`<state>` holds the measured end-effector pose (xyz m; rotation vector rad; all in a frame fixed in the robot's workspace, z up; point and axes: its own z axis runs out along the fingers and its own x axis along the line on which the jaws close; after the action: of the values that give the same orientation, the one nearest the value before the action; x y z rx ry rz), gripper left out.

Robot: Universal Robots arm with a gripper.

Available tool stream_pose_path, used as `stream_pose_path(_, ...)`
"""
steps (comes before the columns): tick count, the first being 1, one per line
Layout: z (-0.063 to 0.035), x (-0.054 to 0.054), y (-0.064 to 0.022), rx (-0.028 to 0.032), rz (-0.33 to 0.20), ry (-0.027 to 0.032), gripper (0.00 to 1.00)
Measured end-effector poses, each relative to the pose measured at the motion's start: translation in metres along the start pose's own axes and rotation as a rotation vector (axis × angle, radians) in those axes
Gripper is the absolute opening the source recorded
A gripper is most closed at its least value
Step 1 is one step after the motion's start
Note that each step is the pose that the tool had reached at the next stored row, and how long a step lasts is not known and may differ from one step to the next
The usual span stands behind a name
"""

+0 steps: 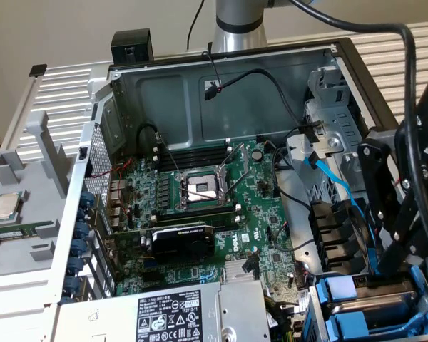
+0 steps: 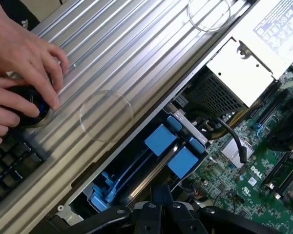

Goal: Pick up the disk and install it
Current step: 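Insert the second disk wire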

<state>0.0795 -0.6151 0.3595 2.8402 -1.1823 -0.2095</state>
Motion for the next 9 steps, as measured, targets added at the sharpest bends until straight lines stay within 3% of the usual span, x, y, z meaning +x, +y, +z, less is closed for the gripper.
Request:
stream_pose_path(4,-0.0004,-0.0001,0.0000,0.0013,-0.050,-0.0010,0.11)
stream_pose_path(9,-0.0008,0.0001,-0.0001,0.0174,-0.089,-0.0155,0.11)
